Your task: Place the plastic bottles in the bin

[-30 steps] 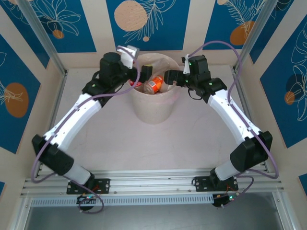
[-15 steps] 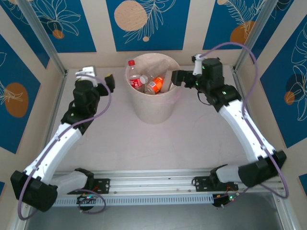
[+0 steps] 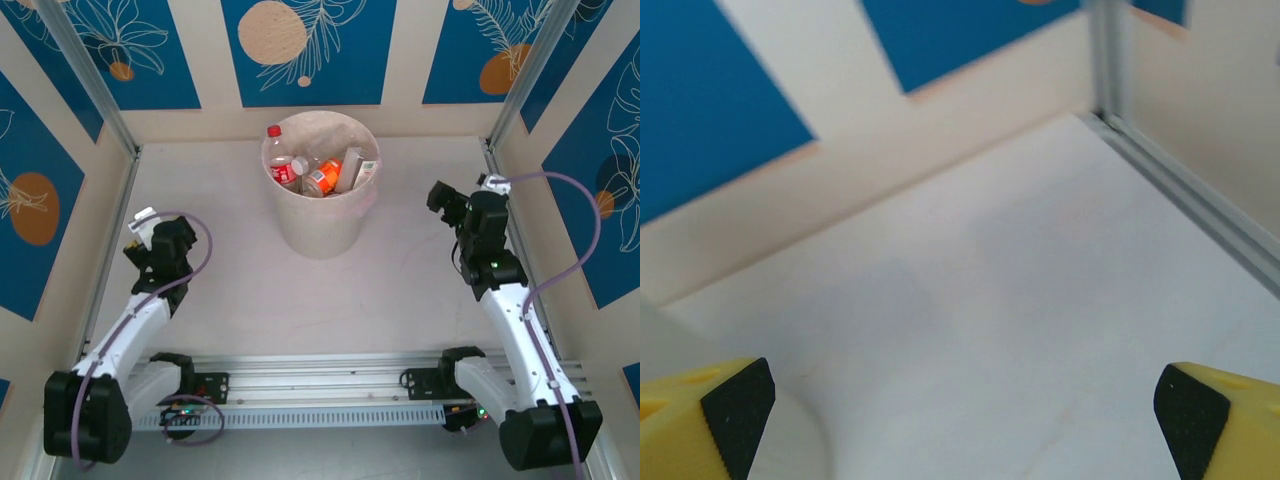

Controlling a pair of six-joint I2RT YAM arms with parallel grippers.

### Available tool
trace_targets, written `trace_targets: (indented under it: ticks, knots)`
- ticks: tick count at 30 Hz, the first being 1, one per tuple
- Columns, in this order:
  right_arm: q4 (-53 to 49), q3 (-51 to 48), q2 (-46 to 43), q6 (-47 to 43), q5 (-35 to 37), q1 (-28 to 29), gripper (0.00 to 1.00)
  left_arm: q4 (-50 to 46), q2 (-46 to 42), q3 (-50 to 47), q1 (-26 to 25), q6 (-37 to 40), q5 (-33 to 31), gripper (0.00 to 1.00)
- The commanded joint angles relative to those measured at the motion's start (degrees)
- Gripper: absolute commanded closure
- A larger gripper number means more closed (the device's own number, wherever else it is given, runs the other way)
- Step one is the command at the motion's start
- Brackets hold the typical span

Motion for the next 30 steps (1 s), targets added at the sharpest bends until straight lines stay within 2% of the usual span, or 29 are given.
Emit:
trace_targets:
  ticks: [1, 4, 7, 10, 13, 19, 21, 22, 23, 26, 30]
  knots:
    - [9.88, -6.37, 0.21, 3.58, 2.84, -3.20, 0.00, 8.13, 3.44, -2.69, 2.50, -1.62, -1.30, 0.00]
    - [17.16, -12.26, 3.10, 3.30, 0.21, -5.75, 0.00, 11.71, 7.92, -3.03, 3.73, 1.39, 3.14, 0.00]
    - [19.40, -14.40, 7.56, 3.46, -1.79, -7.65, 0.00, 16.38, 12.90, -2.83, 3.94, 7.24, 8.67, 0.00]
    - [21.56, -14.95, 11.97, 1.44, -2.28, -8.06, 0.01, 22.99, 18.40, -2.80, 4.05, 15.33, 19.49, 0.00]
    - [24.02, -15.30, 14.97, -0.55, -2.48, -8.15, 0.01, 23.73, 22.32, -1.13, 3.99, 18.93, 27.12, 0.00]
    - [25.34, -15.31, 17.70, -3.60, -5.30, -8.15, 0.00, 45.40, 26.21, -9.74, 3.76, 23.69, 37.15, 0.00]
    - [26.07, -15.47, 18.46, -4.63, -6.61, -8.14, 0.00, 51.21, 30.16, -10.64, 3.69, 23.81, 37.14, 0.00]
    - [26.53, -15.57, 19.01, -5.31, -7.51, -8.19, 0.00, 50.48, 30.50, -10.00, 3.65, 23.77, 36.93, 0.00]
    - [27.24, -15.62, 19.65, -5.79, -8.48, -8.15, 0.00, 45.31, 29.18, -8.48, 3.47, 23.10, 34.73, 0.00]
    - [31.15, -16.72, 22.39, -6.38, -10.93, -8.06, 0.00, 45.05, 29.90, -7.67, 0.27, 23.52, 24.97, 0.00]
    - [43.04, -19.84, 26.37, -10.22, -15.17, -6.95, 0.00, 45.10, 29.92, -7.66, 0.25, 23.41, 24.57, 0.00]
